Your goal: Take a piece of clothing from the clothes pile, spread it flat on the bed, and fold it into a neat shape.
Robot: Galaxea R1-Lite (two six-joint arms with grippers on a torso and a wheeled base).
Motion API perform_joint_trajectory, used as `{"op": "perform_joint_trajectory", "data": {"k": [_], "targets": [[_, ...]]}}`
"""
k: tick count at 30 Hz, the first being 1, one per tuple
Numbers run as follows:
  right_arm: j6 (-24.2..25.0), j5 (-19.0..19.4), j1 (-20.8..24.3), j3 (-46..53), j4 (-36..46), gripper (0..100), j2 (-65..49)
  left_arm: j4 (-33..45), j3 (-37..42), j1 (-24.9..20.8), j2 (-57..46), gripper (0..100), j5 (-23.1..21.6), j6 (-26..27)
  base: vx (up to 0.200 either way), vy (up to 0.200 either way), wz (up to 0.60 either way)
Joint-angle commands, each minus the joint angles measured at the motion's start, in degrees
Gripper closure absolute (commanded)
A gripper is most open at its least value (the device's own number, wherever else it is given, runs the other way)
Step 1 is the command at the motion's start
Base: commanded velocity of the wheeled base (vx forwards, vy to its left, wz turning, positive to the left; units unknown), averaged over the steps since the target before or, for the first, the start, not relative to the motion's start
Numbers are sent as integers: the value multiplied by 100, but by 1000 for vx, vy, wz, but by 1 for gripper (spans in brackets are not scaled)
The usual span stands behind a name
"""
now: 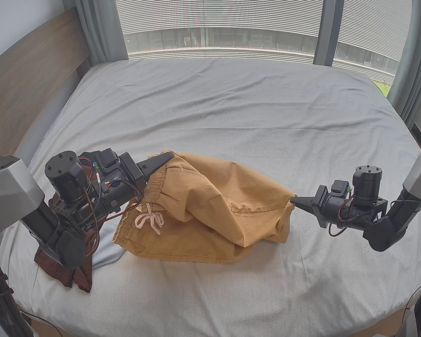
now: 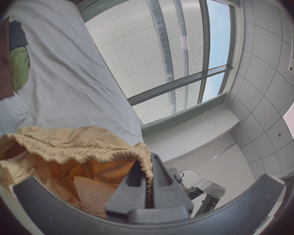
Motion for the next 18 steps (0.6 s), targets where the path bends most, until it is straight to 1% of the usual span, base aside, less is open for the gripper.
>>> {"op": "perform_joint_trajectory", "data": {"k": [1,3,4,11,18], "targets": [[-143,9,54,-1,-46,100,364,-6,7,-9,45,100,-2,2,0,0,0],[-152,9,72,-19,-55,100,364,-6,-2,0,45,100,-2,2,0,0,0],[-152,9,72,-36,-64,0,364,-6,-2,0,45,100,6,2,0,0,0],[-152,9,257,-115,-319,0,443,-6,-11,0,36,100,-2,-16,0,0,0],[-152,9,397,-300,-310,0,707,-15,-11,0,28,100,6,-33,0,0,0]]}}
